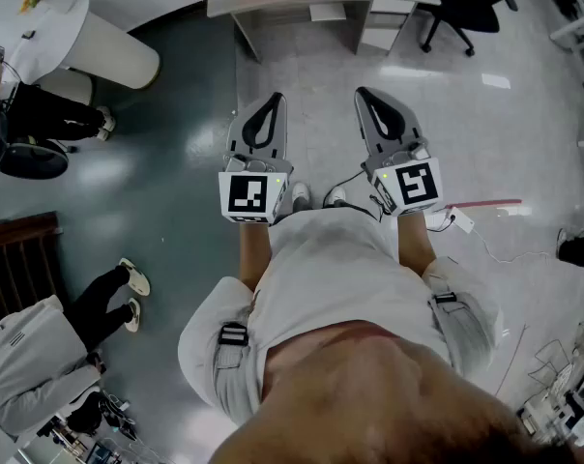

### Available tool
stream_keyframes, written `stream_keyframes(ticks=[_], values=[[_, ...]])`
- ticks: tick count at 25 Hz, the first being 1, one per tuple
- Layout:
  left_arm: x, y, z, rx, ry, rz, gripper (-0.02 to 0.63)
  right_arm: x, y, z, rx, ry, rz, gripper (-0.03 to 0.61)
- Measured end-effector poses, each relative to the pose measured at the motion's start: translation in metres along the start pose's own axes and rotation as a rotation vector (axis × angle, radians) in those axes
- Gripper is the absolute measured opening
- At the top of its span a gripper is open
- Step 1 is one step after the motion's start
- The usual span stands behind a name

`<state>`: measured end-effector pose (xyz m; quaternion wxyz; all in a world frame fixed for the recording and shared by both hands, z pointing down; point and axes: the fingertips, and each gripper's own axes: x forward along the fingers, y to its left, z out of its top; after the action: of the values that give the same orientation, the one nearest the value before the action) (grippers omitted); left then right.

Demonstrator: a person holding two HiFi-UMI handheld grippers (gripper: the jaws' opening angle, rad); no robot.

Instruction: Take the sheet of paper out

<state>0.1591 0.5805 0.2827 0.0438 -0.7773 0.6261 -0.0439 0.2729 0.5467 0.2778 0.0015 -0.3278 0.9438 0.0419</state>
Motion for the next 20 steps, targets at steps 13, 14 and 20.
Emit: stream_keyframes(ticks=[13,14,20], values=[[-0.011,-0.03,-0.002,-0.001,0.012,0.037,0.021,-0.026,0.001,-0.002,0.033,-0.037,0.046,0.02],[-0.012,-0.031,-0.002,-0.003,0.013,0.04,0.022,-0.026,0.002,-0.003,0.033,-0.038,0.049,0.02],[-0.007,-0.023,-0.002,0.01,0.014,0.052,0.021,-0.015,0.002,-0.003,0.023,-0.041,0.063,0.02]])
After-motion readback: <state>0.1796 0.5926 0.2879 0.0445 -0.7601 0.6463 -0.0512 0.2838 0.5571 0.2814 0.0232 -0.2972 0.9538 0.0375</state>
